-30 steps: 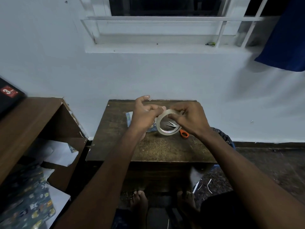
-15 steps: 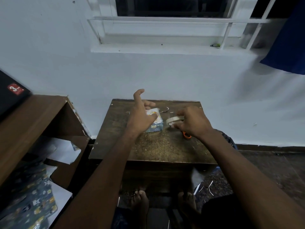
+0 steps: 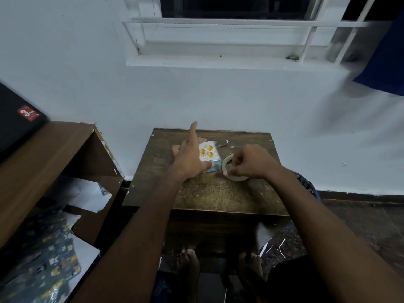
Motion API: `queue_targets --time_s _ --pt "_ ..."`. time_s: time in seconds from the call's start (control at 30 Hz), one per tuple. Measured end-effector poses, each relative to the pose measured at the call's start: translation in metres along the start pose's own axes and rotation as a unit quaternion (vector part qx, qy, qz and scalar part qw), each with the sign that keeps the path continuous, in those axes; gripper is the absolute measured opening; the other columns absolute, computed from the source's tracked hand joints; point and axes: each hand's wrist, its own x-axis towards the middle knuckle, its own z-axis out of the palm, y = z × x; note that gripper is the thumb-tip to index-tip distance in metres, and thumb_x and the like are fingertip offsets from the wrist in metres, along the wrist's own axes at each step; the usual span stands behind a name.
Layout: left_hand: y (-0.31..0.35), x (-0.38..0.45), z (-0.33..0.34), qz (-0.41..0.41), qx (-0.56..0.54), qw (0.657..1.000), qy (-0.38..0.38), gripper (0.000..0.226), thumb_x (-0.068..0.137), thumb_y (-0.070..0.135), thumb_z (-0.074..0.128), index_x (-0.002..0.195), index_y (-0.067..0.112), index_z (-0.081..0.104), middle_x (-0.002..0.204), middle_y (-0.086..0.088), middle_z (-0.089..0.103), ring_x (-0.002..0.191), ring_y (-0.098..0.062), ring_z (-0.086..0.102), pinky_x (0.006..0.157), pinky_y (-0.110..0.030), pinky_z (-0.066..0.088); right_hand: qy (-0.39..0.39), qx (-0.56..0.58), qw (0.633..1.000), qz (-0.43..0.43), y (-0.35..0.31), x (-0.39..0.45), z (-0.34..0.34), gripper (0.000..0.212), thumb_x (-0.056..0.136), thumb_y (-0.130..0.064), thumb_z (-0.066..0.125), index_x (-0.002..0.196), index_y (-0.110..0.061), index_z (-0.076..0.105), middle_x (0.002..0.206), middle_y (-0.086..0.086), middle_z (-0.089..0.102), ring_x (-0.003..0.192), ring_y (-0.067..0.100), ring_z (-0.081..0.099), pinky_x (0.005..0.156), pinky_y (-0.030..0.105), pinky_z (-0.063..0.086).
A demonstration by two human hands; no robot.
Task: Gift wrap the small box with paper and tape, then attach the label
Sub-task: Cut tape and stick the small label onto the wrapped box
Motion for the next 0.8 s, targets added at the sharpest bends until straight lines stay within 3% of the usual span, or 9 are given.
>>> queue_targets --time_s 0.1,0.27,0.4,0.47,0.57,0.67,0.8 --pt "-0.001 0.001 0.002 0.005 -0.002 1.0 0.002 0.137 0.074 0.038 0.095 0.167 0.026 -0.005 0.147 0.009 0.06 0.145 -0.02 0.044 0.121 -0.057 0.018 0.091 0.062 0.993 -0.034 -0.009 -0.001 0.0 0.034 0.084 -0.05 0.081 0.07 -0.02 0.071 0.065 -0.009 0.067 0.064 0.007 0.063 0.059 0.027 0.041" --pt "-0.004 0.002 0.004 0.024 -0.003 1.0 -0.003 0.14 0.073 0.041 0.095 0.167 0.026 -0.007 0.142 0.012 0.061 0.139 -0.019 0.049 0.117 -0.051 0.02 0.151 0.121 0.976 -0.095 -0.03 0.003 0.008 0.007 0.087 -0.028 0.08 0.093 -0.024 0.079 0.085 -0.01 0.072 0.078 0.007 0.065 0.072 0.029 0.049" --pt "-0.009 0.002 0.006 0.042 -0.007 0.999 -0.002 0.142 0.068 0.05 0.096 0.167 0.028 -0.005 0.141 0.014 0.061 0.138 -0.017 0.051 0.118 -0.054 0.021 0.176 0.136 0.97 -0.099 -0.035 0.009 0.018 0.03 0.085 -0.02 0.08 0.114 -0.023 0.077 0.109 -0.003 0.075 0.098 0.011 0.066 0.083 0.03 0.049" --pt "-0.011 0.002 0.009 0.051 -0.012 0.999 0.01 0.142 0.065 0.054 0.096 0.166 0.029 -0.001 0.138 0.015 0.062 0.136 -0.015 0.052 0.115 -0.048 0.022 0.171 0.144 0.971 -0.09 -0.035 0.01 0.025 0.035 0.084 -0.02 0.081 0.119 -0.021 0.076 0.113 -0.003 0.075 0.1 0.011 0.066 0.086 0.031 0.051" --pt "-0.013 0.005 0.01 0.046 -0.036 0.998 0.007 0.144 0.061 0.056 0.097 0.165 0.03 0.001 0.135 0.012 0.062 0.133 -0.014 0.053 0.108 -0.039 0.021 0.186 0.179 0.963 -0.078 -0.033 0.013 0.028 0.041 0.081 -0.018 0.085 0.121 -0.017 0.075 0.113 -0.002 0.074 0.096 0.011 0.067 0.086 0.033 0.056" --pt "-0.013 0.008 0.005 0.046 -0.055 0.997 0.0 0.148 0.057 0.058 0.099 0.165 0.032 0.002 0.13 0.013 0.064 0.127 -0.013 0.057 0.115 -0.046 0.03 0.181 0.227 0.955 -0.055 -0.028 0.018 0.029 0.047 0.077 -0.016 0.089 0.122 -0.015 0.074 0.109 -0.005 0.074 0.092 0.007 0.069 0.084 0.028 0.058" --pt "-0.003 0.01 0.004 0.062 -0.017 0.998 0.015 0.146 0.058 0.051 0.1 0.165 0.035 0.003 0.123 0.017 0.066 0.119 -0.01 0.06 0.104 -0.046 0.031 0.171 0.281 0.943 -0.041 -0.018 0.02 0.031 0.044 0.077 -0.015 0.091 0.118 -0.014 0.075 0.104 -0.007 0.076 0.089 0.002 0.071 0.079 0.016 0.058"
